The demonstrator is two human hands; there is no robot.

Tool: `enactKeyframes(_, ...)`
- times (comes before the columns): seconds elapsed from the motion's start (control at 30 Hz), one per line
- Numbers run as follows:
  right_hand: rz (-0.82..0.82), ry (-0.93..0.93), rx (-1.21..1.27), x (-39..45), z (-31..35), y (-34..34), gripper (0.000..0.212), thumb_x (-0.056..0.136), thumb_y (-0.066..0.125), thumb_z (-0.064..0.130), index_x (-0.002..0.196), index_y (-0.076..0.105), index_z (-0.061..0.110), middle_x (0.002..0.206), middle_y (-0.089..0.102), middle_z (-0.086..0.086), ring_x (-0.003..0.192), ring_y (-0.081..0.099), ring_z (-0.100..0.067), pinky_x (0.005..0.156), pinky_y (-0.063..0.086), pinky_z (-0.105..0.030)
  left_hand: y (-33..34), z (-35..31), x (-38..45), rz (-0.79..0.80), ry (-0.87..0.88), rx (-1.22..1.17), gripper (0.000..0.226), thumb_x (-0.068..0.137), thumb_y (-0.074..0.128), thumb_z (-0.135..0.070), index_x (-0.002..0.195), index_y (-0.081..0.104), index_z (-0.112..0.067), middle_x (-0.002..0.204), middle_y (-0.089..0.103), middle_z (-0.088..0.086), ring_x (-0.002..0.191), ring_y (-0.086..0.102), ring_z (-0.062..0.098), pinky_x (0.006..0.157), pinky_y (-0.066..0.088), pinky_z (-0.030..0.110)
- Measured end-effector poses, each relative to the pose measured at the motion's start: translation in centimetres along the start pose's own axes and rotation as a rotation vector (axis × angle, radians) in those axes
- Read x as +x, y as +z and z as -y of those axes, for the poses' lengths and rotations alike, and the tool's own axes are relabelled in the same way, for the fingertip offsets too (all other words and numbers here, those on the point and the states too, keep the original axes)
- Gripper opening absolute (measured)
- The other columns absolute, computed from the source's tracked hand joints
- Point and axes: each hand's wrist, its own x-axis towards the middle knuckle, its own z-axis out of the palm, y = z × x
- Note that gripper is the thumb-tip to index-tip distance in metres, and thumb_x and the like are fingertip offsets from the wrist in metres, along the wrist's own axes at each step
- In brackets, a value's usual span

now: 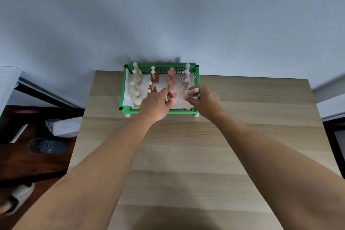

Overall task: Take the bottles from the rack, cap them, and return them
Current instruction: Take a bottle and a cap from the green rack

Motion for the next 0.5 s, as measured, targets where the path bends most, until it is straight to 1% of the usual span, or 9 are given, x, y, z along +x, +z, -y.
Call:
enactKeyframes(0.07,-0.014,0.003,0.018,-0.2,-0.2,-1.1,0.027,0.091,0.062,0.046,0.098,0.07,0.022,0.099,0.069,0.004,0.087,0.067,-0.019,0.076,0.056,-0.037,-0.6,-0.9,-0.4,-0.02,-0.011,-0.037,0.027,0.097,0.053,-0.038,0.12,0.054,-0.023,0.093,0.073,0.005,0.083,0.068,0.03,0.069,0.056,0.04)
enactKeyframes(0.13,-0.021,0.027,0.064,-0.6,-0.6,-2.4,0.028,0.092,0.06,0.045,0.093,0.068,0.018,0.098,0.07,0.003,0.088,0.067,-0.021,0.078,0.056,-0.04,-0.9,-2.1,-1.1,-0.05,0.008,-0.064,0.026,0.097,0.054,-0.039,0.118,0.055,-0.023,0.093,0.074,0.003,0.082,0.069,0.028,0.071,0.057,0.043)
enactKeyframes(0.27,-0.05,0.067,0.096,-2.3,-2.1,-5.0,0.027,0.093,0.056,0.045,0.097,0.069,0.021,0.098,0.074,0.006,0.089,0.069,-0.019,0.082,0.057,-0.041,-0.4,-4.8,-2.7,-0.046,0.064,-0.099,0.023,0.098,0.054,-0.039,0.116,0.055,-0.025,0.094,0.075,-0.001,0.08,0.071,0.025,0.069,0.058,0.039)
enactKeyframes(0.43,-0.089,0.111,0.103,-5.7,-5.7,-7.1,0.021,0.094,0.059,0.041,0.098,0.067,0.022,0.094,0.075,0.009,0.086,0.07,-0.014,0.081,0.057,-0.036,2.1,-8.1,-4.9,-0.018,0.112,-0.128,0.026,0.097,0.056,-0.041,0.116,0.058,-0.025,0.098,0.074,0.001,0.082,0.069,0.024,0.07,0.058,0.038)
enactKeyframes(0.5,-0.075,0.152,0.111,-7.1,-7.6,-7.4,0.019,0.093,0.06,0.04,0.098,0.065,0.022,0.091,0.075,0.009,0.084,0.07,-0.014,0.08,0.057,-0.039,3.5,-9.2,-5.9,0.002,0.129,-0.151,0.025,0.096,0.058,-0.04,0.114,0.059,-0.023,0.101,0.071,0.0,0.081,0.067,0.02,0.069,0.058,0.036)
